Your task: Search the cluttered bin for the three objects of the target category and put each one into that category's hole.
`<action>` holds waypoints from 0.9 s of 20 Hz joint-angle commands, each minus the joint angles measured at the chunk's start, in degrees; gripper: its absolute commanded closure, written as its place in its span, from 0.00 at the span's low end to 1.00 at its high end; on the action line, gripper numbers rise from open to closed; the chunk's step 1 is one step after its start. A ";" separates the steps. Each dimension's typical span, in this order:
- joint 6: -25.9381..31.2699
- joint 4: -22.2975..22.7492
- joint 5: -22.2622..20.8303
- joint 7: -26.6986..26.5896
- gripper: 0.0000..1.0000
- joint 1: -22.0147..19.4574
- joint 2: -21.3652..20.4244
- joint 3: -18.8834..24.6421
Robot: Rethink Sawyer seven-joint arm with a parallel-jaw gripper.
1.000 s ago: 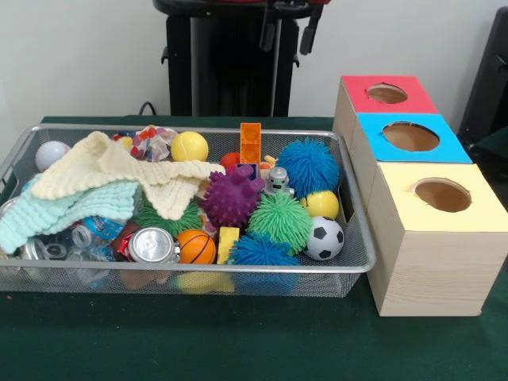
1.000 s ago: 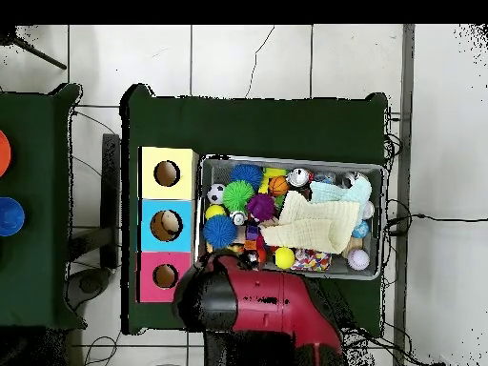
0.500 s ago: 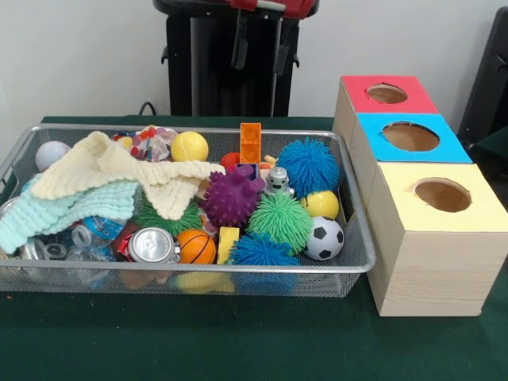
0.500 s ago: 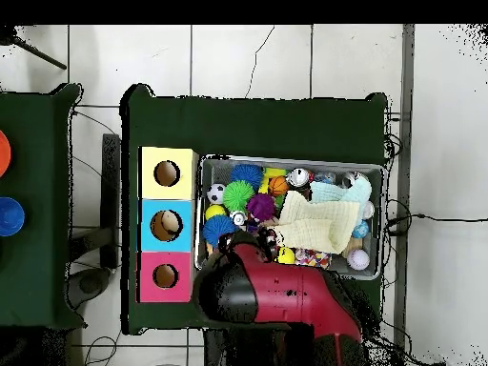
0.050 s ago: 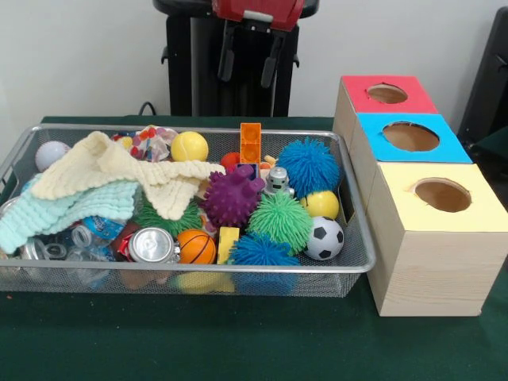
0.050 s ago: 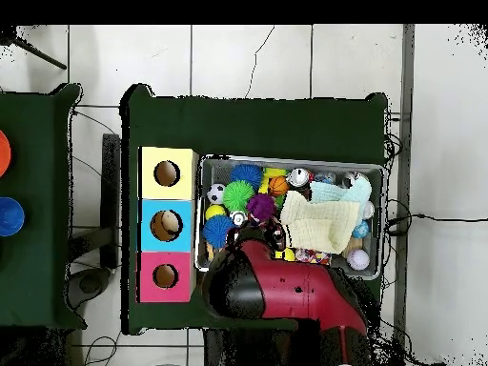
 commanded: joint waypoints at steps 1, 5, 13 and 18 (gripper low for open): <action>-4.13 -3.11 -4.18 2.79 0.00 -3.68 4.89 3.36; -4.00 -2.05 -3.48 3.54 0.00 -5.33 6.56 4.31; -9.35 -2.35 -5.13 9.56 0.00 -0.06 9.64 -7.42; -15.05 -1.50 -5.02 9.66 0.00 -0.52 13.04 -9.96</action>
